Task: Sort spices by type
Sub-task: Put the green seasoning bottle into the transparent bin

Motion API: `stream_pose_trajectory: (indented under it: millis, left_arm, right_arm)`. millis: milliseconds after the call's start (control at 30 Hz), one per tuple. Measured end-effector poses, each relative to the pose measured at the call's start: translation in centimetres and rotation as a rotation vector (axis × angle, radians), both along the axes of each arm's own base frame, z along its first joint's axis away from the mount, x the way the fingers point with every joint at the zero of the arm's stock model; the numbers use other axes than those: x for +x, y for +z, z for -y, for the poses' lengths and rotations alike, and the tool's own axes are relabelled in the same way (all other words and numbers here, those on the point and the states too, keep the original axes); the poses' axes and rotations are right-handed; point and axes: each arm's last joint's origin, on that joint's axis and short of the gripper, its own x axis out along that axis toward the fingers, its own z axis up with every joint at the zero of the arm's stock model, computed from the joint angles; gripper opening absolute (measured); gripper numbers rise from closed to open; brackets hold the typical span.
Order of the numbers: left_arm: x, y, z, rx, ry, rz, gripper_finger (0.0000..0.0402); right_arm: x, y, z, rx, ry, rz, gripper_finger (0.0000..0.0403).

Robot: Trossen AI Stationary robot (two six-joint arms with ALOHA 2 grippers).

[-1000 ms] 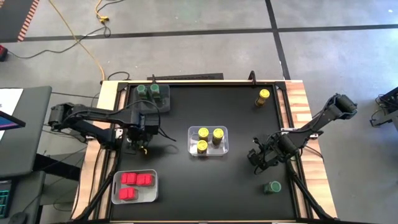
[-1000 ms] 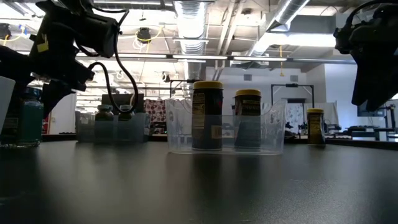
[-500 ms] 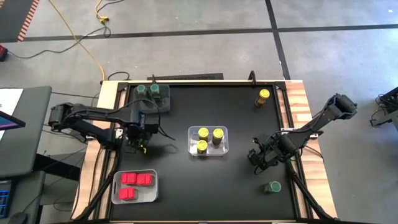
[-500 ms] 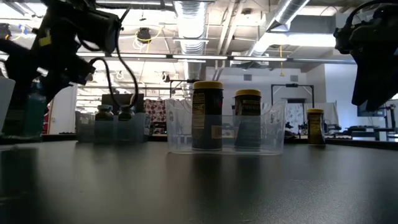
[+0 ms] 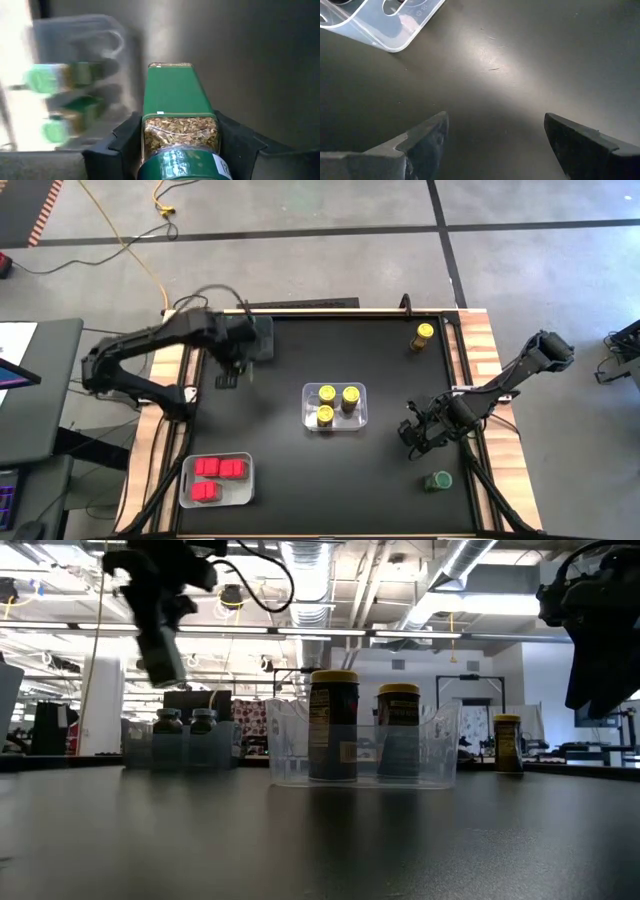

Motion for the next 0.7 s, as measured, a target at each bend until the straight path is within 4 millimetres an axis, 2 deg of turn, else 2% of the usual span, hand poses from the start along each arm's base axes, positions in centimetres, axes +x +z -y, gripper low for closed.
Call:
stream_pose_trajectory:
  millis: [167, 267, 400, 533, 700]
  left_arm:
    - [1.5, 0.9, -4.1, 0.030, -0.044, -0.049, 0.0192]
    - [2.4, 0.1, -6.5, -0.002, -0.088, -0.134, 0.0192]
    - [2.7, -1.7, -9.0, -0.068, -0.097, -0.235, 0.0192]
    - [2.0, -2.6, -10.8, -0.089, -0.056, -0.187, 0.0192]
    - [0.6, -4.3, -11.7, -0.143, -0.035, -0.231, 0.0192]
  right_arm:
    - [0.0, 0.0, 0.0, 0.001, 0.000, 0.001, 0.0356]
    - [0.0, 0.0, 0.0, 0.001, 0.000, 0.002, 0.0356]
    - [0.0, 0.0, 0.0, 0.002, 0.000, 0.003, 0.0356]
    - [0.1, 0.0, -0.1, 0.005, 0.000, 0.007, 0.0356]
    - [0.1, 0.0, 0.0, 0.004, 0.001, 0.006, 0.0356]
